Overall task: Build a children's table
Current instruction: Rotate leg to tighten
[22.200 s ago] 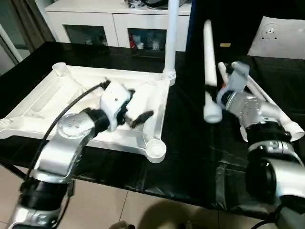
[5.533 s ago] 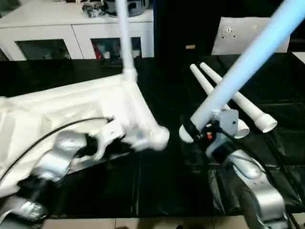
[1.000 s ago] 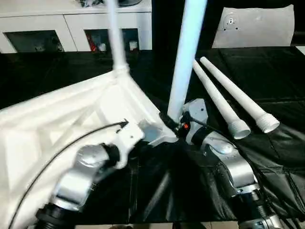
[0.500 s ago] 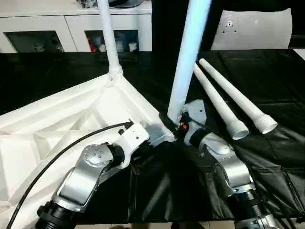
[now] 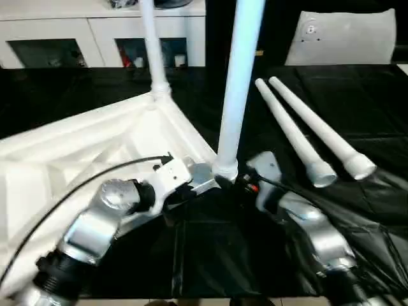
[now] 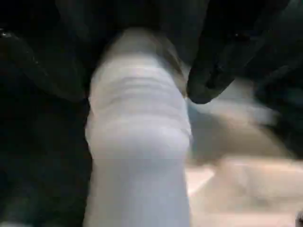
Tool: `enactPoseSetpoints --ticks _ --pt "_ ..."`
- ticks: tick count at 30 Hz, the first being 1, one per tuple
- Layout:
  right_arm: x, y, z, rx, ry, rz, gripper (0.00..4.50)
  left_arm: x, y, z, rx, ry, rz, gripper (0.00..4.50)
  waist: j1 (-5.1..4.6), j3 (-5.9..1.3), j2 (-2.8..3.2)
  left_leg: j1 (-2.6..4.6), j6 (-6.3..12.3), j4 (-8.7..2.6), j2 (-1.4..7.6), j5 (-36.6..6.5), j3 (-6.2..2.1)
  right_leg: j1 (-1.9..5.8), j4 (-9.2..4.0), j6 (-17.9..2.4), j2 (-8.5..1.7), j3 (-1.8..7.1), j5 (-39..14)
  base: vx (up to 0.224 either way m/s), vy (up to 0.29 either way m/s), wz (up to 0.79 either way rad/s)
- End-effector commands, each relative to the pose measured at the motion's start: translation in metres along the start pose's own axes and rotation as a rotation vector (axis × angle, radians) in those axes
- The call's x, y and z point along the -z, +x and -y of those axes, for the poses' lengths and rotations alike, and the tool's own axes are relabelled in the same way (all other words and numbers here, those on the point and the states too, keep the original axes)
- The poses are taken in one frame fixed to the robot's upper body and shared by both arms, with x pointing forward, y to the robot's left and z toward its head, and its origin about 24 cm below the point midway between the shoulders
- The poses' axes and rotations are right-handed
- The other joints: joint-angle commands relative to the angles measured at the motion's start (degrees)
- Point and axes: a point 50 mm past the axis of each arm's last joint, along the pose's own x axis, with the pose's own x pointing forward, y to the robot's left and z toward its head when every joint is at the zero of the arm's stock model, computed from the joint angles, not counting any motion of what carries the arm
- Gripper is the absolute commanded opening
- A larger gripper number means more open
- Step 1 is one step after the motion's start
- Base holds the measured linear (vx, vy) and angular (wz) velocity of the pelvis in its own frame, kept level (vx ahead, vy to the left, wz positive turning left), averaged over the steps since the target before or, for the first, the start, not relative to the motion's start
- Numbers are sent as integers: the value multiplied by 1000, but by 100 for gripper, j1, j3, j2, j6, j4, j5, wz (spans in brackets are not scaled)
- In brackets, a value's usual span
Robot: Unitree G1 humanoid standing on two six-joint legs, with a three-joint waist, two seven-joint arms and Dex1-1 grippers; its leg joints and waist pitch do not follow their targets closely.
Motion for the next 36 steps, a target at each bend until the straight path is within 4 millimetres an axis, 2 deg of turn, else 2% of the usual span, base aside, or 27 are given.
enactPoseSetpoints --ticks 1,3,4,5,7,8,10,12,14,16,18,22,23,28,30,33,34,36 --pt "-3 -10 3 -41 -19 18 403 12 -3 -3 61 34 -65 0 55 -342 42 0 845 -352 536 143 -217 313 -229 -1805 -588 347 339 0 0 0" --pt "-4 -17 5 -64 -19 22 417 14 -4 -4 108 84 -69 0 71 -355 32 -20 956 -322 526 281 -216 315 -187 -1831 -577 343 580 0 0 0" --pt "-5 -20 6 -76 -16 27 417 14 -4 -5 131 121 -70 0 79 -319 24 -40 981 -332 532 133 -217 302 -213 -1832 -594 341 421 0 0 0" --pt "-8 -25 7 -100 -23 31 441 15 -5 -7 161 150 -76 0 76 -323 36 -33 940 -336 541 -4 -213 307 -221 -1825 -603 342 241 0 0 0" --pt "-16 -36 12 -166 -80 20 448 18 -7 -11 251 188 -102 0 110 -292 44 19 738 -374 548 -502 -197 290 -313 -1698 -580 337 -539 0 0 0" --pt "-17 -37 13 -175 -87 18 448 17 -7 -11 266 197 -103 0 134 -301 37 43 605 -385 570 -581 -200 296 -303 -1650 -587 346 -704 0 0 0" --pt "-20 -39 15 -197 -107 13 448 16 -7 -11 308 205 -94 0 165 -289 46 46 491 -396 571 -644 -196 289 -315 -1637 -600 351 -816 0 0 0" --pt "-28 -38 15 -245 -126 19 448 11 -6 -8 383 221 -61 0 191 -322 63 46 451 -380 577 -469 -199 295 -270 -1699 -609 352 -510 0 0 0" --pt "-29 -38 15 -263 -134 17 448 11 -6 -7 408 236 -57 0 214 -357 60 36 575 -348 571 -114 -199 298 -195 -1791 -590 328 48 0 0 0" --pt "-32 -36 11 -313 -153 2 448 11 -5 -6 457 265 -62 0 244 -368 63 30 667 -326 570 0 -196 307 -173 -1805 -598 320 221 0 0 0" --pt "-33 -34 7 -359 -165 -12 448 10 -3 -6 479 281 -62 0 270 -377 40 17 712 -319 571 15 -191 320 -174 -1802 -611 317 213 0 0 0" --pt "-33 -30 0 -429 -165 -34 448 7 -1 -6 512 319 -59 0 334 -378 48 19 639 -312 585 -63 -187 308 -181 -1775 -614 309 -36 0 0 0" --pt "-33 -30 0 -429 -165 -34 432 7 -1 -6 512 319 -59 0 342 -381 47 27 614 -316 592 -88 -188 307 -181 -1773 -622 309 -59 0 0 0" --pt "-27 -25 -1 -447 -162 -70 411 4 2 -7 526 337 -46 0 379 -384 46 24 458 -322 586 -201 -188 315 -187 -1738 -626 310 -195 0 0 0" --pt "-27 -22 1 -441 -156 -74 380 5 3 -6 533 341 -43 0 394 -390 50 25 413 -320 579 -220 -186 313 -184 -1714 -615 308 -222 0 0 0" --pt "-28 -19 1 -440 -137 -59 366 5 4 -5 543 345 -41 0 406 -392 25 13 404 -318 581 -233 -188 317 -180 -1710 -623 309 -247 0 0 0" --pt "-29 -18 1 -441 -132 -53 344 5 4 -5 545 345 -40 0 419 -391 39 11 388 -315 577 -235 -189 316 -178 -1693 -626 311 -301 0 0 0" --pt "-30 -16 0 -449 -127 -48 335 6 4 -4 547 343 -39 0 439 -394 37 8 365 -314 576 -223 -188 317 -181 -1660 -622 316 -335 0 0 0"
